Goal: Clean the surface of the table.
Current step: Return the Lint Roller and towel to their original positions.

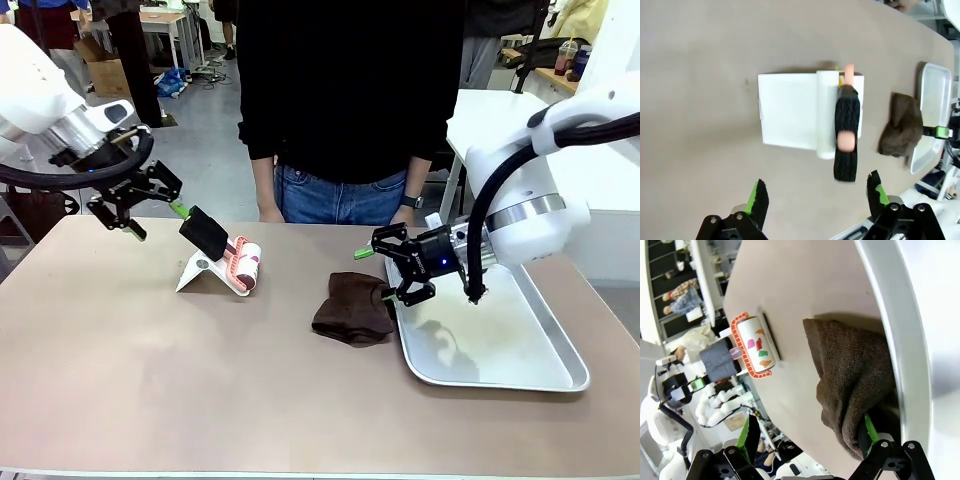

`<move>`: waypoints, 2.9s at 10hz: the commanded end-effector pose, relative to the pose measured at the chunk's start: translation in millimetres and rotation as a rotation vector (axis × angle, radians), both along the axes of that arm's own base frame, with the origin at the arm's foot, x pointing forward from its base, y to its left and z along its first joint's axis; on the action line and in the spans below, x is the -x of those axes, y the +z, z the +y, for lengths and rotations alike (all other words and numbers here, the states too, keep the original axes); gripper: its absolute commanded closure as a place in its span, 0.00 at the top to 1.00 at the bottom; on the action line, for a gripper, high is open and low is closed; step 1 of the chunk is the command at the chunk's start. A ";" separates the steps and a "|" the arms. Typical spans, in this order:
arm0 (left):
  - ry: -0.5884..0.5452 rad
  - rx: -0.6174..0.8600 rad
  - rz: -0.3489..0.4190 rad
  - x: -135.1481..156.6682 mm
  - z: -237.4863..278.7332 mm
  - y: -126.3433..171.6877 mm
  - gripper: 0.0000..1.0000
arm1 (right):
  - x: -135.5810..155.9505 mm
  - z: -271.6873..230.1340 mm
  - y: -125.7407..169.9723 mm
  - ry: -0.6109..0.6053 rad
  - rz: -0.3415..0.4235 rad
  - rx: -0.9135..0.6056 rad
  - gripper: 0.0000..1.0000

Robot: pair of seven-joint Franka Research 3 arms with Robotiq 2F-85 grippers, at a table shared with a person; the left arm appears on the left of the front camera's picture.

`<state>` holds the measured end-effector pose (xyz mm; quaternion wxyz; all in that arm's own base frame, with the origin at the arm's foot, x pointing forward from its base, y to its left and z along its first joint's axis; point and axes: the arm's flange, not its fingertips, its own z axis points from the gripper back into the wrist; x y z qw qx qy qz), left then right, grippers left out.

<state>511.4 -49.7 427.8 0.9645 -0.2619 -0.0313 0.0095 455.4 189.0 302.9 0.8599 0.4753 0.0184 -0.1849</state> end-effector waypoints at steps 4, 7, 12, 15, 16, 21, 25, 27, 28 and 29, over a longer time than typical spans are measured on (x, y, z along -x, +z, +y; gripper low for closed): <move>-0.012 0.143 -0.084 67.1 48.9 16.5 1.00 | 40.3 -19.0 78.8 -0.111 0.037 0.244 1.00; -0.085 0.276 -0.097 106.3 87.1 15.6 1.00 | 65.2 -62.0 103.3 -0.089 0.063 0.086 1.00; -0.097 0.638 -0.209 165.1 169.3 -18.9 1.00 | 122.6 -170.5 112.2 -0.013 0.057 -0.270 1.00; -0.125 0.886 -0.346 151.4 184.3 -21.1 1.00 | 124.6 -211.2 98.1 0.087 0.041 -0.444 1.00; -0.148 0.917 -0.322 146.3 184.5 -20.1 1.00 | 123.3 -218.8 92.4 0.032 0.008 -0.453 1.00; -0.064 0.817 -0.346 166.6 183.7 -18.0 1.00 | 104.7 -207.1 119.5 0.038 0.049 -0.402 1.00; -0.064 0.817 -0.346 166.6 183.7 -18.0 1.00 | 104.7 -207.1 119.5 0.038 0.049 -0.402 1.00; -0.064 0.817 -0.346 166.6 183.7 -18.0 1.00 | 104.7 -207.1 119.5 0.038 0.049 -0.402 1.00; -0.064 0.817 -0.346 166.6 183.7 -18.0 1.00 | 104.7 -207.1 119.5 0.038 0.049 -0.402 1.00; -0.064 0.817 -0.346 166.6 183.7 -18.0 1.00 | 104.7 -207.1 119.5 0.038 0.049 -0.402 1.00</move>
